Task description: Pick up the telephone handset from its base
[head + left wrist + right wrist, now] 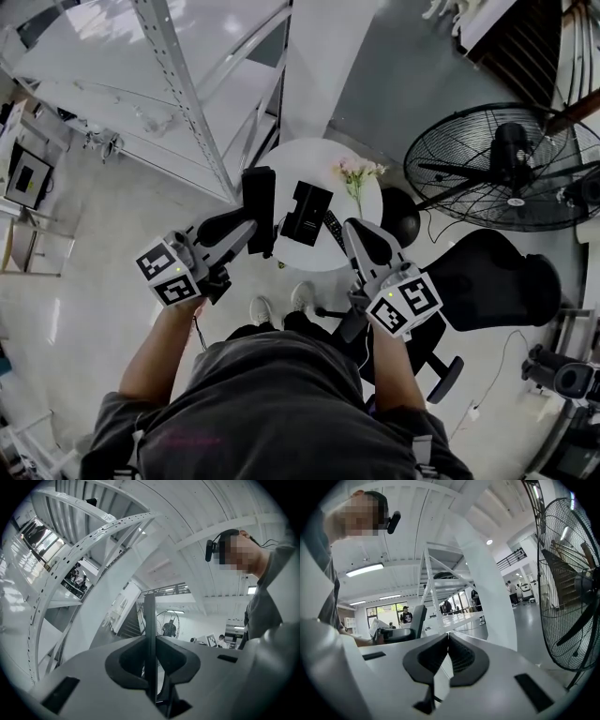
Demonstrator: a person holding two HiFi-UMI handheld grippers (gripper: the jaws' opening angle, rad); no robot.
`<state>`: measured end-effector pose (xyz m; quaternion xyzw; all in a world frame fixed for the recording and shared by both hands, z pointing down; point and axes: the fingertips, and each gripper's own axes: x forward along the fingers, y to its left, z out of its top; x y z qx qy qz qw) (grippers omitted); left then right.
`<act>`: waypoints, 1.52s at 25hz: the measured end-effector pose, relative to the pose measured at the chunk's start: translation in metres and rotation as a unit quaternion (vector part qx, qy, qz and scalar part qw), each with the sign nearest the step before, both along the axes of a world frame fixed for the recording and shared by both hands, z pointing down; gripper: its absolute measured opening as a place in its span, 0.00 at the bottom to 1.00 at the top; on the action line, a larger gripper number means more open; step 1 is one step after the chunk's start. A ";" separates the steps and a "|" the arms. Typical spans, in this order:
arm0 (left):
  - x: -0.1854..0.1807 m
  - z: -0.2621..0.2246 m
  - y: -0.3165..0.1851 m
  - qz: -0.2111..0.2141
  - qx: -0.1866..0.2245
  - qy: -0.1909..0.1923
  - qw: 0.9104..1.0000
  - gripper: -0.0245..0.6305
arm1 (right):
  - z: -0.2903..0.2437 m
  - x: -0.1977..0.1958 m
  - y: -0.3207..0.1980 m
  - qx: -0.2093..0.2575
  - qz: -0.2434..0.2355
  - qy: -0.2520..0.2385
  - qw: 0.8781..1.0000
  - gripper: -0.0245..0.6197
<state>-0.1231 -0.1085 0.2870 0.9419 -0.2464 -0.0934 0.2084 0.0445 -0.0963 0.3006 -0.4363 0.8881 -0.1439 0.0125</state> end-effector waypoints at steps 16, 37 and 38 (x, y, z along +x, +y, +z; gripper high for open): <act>0.016 0.004 0.001 0.009 0.000 -0.003 1.000 0.16 | 0.002 -0.001 -0.001 0.002 -0.010 0.013 1.000 0.07; 0.032 0.015 -0.006 0.008 -0.015 -0.005 1.000 0.16 | 0.013 0.014 -0.010 -0.008 -0.018 0.010 1.000 0.07; 0.033 0.015 -0.007 0.009 -0.016 -0.005 1.000 0.16 | 0.013 0.014 -0.011 -0.008 -0.018 0.010 1.000 0.07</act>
